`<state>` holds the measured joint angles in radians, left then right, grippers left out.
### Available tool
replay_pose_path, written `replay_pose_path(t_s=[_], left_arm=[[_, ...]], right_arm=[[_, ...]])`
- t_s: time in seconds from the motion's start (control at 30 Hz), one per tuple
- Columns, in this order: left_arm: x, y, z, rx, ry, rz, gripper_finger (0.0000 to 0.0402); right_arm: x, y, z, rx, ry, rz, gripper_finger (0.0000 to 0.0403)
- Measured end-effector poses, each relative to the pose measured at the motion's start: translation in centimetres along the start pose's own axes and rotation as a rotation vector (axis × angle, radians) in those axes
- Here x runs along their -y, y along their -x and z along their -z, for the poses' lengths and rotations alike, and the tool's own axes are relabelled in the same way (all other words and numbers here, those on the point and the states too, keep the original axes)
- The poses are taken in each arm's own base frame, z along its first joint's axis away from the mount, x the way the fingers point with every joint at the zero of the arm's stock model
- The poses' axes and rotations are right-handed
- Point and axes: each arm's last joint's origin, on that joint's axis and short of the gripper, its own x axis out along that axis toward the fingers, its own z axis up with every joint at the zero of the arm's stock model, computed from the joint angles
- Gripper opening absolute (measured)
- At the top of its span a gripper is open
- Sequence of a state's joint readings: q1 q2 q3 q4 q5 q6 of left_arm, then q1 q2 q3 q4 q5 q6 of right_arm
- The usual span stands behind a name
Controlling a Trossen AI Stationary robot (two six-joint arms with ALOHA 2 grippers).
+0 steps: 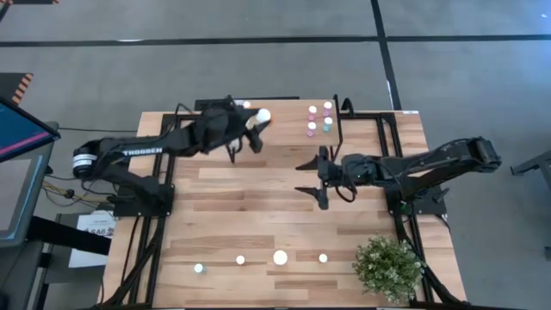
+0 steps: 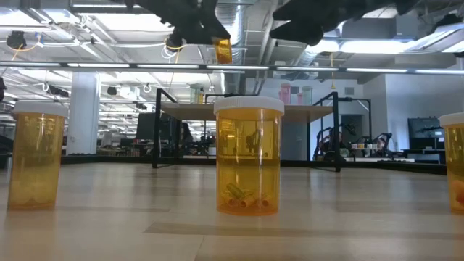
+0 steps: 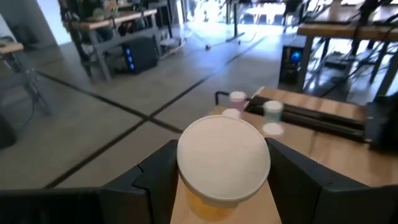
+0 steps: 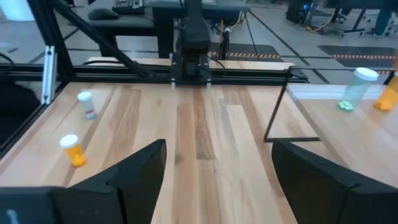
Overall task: Pick and place medicine bottles onto shelf by color
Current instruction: Put the top large orange pill bottle on the shelf
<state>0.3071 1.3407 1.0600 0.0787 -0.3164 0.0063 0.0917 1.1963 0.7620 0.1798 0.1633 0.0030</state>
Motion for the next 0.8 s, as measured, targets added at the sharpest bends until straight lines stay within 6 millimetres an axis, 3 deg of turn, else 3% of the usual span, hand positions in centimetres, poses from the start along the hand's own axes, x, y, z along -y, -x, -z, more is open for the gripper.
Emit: replay_pose_path(t_s=[0.2, 0.33, 0.47, 0.6, 0.8], left_arm=[[-2.4, -2.7, -0.8, -0.038, 0.043, 0.04, 0.019], [-3.1, -4.9, 0.7, -0.068, 0.129, 0.011, 0.019], [-3.1, -6.7, 2.8, -0.127, 0.15, -0.152, 0.019], [-3.0, -7.6, 3.9, -0.151, 0.181, -0.222, 0.019], [-3.2, -7.6, 3.9, -0.151, 0.199, -0.23, 0.019]], right_arm=[[-0.4, 0.0, 0.1, -0.002, 0.004, -0.014, 0.0311], [-0.4, 0.0, 0.1, -0.002, 0.004, -0.013, 0.0311], [-0.4, 0.0, 0.1, -0.002, 0.005, -0.013, 0.0311], [-0.4, 0.0, 0.1, -0.002, 0.006, -0.013, 0.0311], [-0.3, 0.0, 0.1, -0.003, 0.007, -0.012, 0.0311]])
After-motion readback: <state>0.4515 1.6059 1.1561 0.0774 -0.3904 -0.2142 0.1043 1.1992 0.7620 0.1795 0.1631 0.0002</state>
